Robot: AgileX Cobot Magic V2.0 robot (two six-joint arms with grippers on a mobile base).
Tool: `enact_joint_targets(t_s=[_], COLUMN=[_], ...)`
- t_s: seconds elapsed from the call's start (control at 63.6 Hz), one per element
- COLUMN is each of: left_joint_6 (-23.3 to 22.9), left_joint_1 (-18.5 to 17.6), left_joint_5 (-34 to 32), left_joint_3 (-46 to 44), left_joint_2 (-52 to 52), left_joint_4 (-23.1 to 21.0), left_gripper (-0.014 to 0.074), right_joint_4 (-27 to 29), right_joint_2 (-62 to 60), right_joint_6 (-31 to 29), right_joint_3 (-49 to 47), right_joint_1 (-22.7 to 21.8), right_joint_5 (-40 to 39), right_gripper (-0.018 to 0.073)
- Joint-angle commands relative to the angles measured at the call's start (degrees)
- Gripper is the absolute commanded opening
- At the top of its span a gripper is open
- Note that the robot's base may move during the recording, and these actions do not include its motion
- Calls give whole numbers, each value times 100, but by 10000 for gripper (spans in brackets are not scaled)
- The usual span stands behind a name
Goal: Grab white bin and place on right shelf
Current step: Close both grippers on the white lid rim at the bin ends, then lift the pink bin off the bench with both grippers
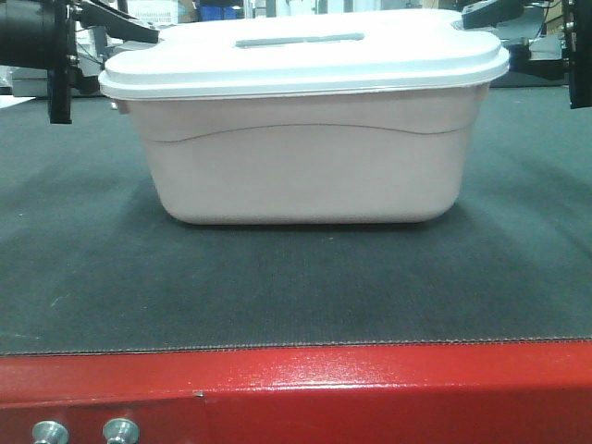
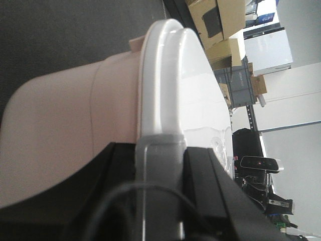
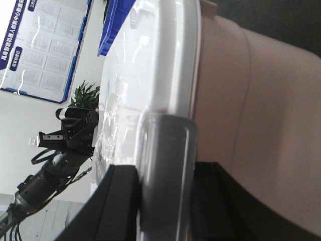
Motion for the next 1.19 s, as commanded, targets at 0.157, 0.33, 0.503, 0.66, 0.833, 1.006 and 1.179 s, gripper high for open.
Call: enact_joint_targets(t_s=[0.157,0.33,0.503,0.66,0.833,1.006,1.179], left_joint_6=[63,229,336,336,325,234,234], left_joint_1=[-55,-55,-55,-60,-60,-60,-60], left_joint_5=[1214,1433,1433,1433,1433,1433,1411], left_joint_3=[-190,-190,-236,-556,-954,-1295,-1540], left_joint_2=[-317,-454,-883,-1327,-1840,-2284,-2606], left_joint_4=[-1012,-1267,-1264,-1095,-1071,-995,-787], left_gripper=[-126,-126,-126,-126,-126,-126,-126], right_joint_4=[1463,1602,1596,1596,1596,1678,1796], right_joint_2=[-304,-416,-512,-742,-1176,-1605,-2038], right_joint_6=[-323,-353,-375,-375,-387,-391,-391], right_joint_3=[-184,-184,-184,-184,-184,-184,-184], right_joint_1=[14,14,14,46,92,97,97], right_joint_5=[1049,1049,1049,1049,1049,1049,1049], right_gripper=[98,98,98,98,98,98,98])
